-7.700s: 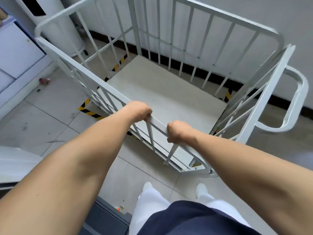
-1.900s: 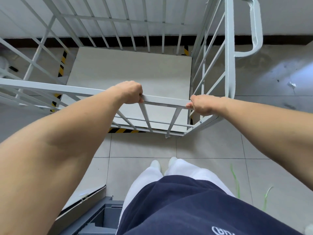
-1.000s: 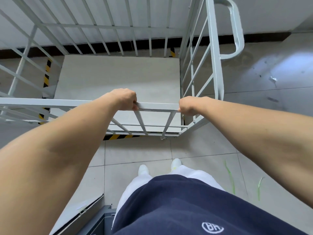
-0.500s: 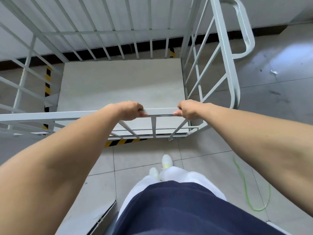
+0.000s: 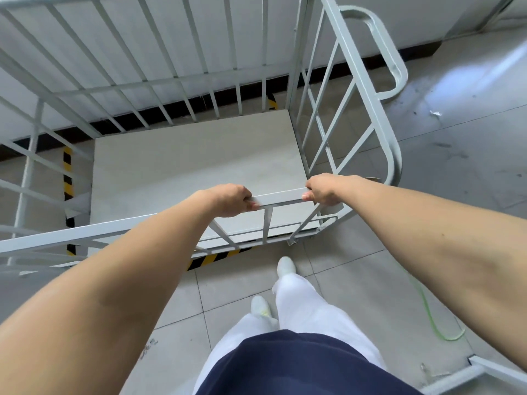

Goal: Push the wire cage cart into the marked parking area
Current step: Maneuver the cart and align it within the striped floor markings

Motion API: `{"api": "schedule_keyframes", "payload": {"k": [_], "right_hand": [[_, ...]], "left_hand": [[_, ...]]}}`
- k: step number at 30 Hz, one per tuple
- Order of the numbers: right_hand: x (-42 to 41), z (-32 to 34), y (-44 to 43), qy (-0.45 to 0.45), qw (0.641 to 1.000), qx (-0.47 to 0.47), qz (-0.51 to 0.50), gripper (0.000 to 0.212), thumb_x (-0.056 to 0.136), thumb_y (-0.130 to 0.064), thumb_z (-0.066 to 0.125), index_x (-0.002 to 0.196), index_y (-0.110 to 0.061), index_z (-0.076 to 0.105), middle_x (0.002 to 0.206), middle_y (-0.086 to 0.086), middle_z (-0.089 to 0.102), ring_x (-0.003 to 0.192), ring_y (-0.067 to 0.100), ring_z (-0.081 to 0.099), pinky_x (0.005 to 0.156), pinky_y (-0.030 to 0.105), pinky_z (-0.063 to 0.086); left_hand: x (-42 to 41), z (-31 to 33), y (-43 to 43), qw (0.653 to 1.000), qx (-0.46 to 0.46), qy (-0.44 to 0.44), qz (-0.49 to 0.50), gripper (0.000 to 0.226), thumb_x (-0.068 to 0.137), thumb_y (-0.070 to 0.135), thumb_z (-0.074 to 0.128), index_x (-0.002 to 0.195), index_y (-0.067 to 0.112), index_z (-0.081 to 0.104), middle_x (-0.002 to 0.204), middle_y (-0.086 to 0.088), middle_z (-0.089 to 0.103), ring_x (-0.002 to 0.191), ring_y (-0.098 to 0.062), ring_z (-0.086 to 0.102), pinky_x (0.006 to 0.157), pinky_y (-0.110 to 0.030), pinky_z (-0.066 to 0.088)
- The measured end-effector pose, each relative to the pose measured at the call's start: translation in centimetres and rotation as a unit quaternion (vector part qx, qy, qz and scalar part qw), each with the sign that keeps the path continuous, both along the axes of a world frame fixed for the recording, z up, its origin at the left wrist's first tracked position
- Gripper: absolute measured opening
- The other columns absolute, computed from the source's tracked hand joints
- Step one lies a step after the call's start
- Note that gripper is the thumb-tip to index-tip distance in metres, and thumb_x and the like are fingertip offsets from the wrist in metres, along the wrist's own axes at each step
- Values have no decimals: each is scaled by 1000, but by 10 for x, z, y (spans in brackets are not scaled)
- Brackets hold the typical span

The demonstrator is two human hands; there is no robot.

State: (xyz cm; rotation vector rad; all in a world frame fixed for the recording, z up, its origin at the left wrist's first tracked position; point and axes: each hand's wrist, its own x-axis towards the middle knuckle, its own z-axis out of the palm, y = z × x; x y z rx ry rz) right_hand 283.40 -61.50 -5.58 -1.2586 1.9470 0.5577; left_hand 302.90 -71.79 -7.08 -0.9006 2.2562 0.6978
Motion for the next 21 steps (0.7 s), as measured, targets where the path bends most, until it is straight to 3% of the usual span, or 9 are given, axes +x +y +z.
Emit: {"api": "schedule_keyframes", "payload": {"k": [5, 10, 21], "right_hand": [[1, -3, 3, 7, 1000, -16, -15, 43, 99, -42, 38, 119, -7, 55, 126, 17, 58, 119, 35, 53, 100, 41, 43], [3, -4, 5, 9, 999, -24, -32, 42, 98, -42, 39, 117, -8, 56, 124, 17, 59, 116, 36, 55, 100, 42, 44], [5, -6, 4, 12, 998, -37, -51, 41, 99, -40, 40, 120, -8, 54, 127, 17, 57, 118, 36, 54, 100, 41, 43]], "left_hand": [[0, 2, -1, 1000, -1, 4, -10, 46, 97, 49, 43, 115, 12, 62, 111, -9, 64, 90, -26, 51, 78, -30, 40], [0, 1, 0, 1000, -7, 12, -14, 45, 97, 49, 43, 114, 12, 61, 98, -5, 57, 90, -26, 51, 77, -30, 39], [2, 2, -1, 999, -19, 9, -27, 46, 97, 50, 42, 116, 12, 61, 112, -11, 64, 91, -28, 51, 80, -31, 42]]}}
